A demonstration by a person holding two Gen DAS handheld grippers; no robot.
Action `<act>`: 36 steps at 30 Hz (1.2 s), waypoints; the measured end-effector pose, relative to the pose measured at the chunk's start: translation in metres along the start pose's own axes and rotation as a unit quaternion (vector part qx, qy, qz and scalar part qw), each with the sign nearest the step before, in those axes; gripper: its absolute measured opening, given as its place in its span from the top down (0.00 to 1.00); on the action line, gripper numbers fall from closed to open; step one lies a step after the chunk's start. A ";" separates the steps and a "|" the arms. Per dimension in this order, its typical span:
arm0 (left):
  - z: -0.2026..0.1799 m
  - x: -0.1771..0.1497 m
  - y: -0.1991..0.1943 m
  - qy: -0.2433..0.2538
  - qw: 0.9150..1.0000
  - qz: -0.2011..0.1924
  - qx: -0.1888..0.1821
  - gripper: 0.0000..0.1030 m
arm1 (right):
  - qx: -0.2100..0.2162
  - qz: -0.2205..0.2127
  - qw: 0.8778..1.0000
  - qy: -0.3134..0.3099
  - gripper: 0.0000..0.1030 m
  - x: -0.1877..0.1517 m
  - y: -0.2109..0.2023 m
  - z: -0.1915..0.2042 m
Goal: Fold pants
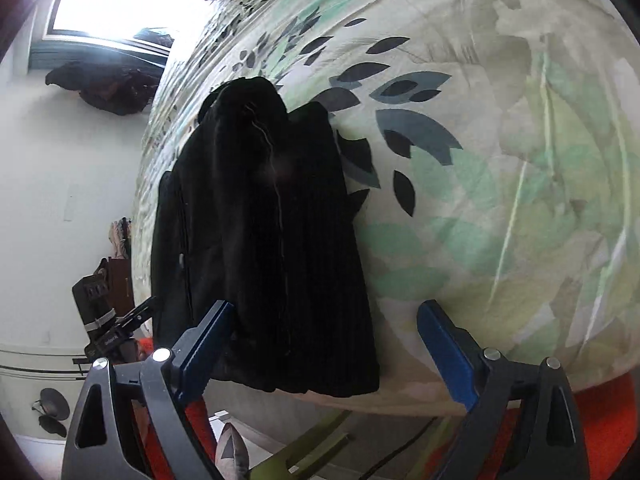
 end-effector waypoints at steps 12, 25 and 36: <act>-0.020 0.011 -0.020 0.001 1.000 -0.005 -0.015 0.84 | -0.001 0.028 0.995 -0.093 0.62 -0.009 0.014 0.036; -0.008 0.027 -0.150 -0.008 0.994 -0.105 -0.018 0.85 | 0.064 -0.023 0.981 -0.184 0.67 -0.028 -0.017 0.177; 0.089 0.018 -0.102 -0.036 0.993 -0.092 0.068 0.74 | 0.070 -0.010 0.981 -0.180 0.67 -0.023 0.056 0.206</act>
Point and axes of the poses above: each gripper's, at about its wrist camera, not at the fingertips, and y roughly the way its jaws point, z to its left, x to its top, the point moved 9 cm from there along y, roughly the way its jaws point, and after that the axes turned 6 degrees about x, right-handed, at the moved point
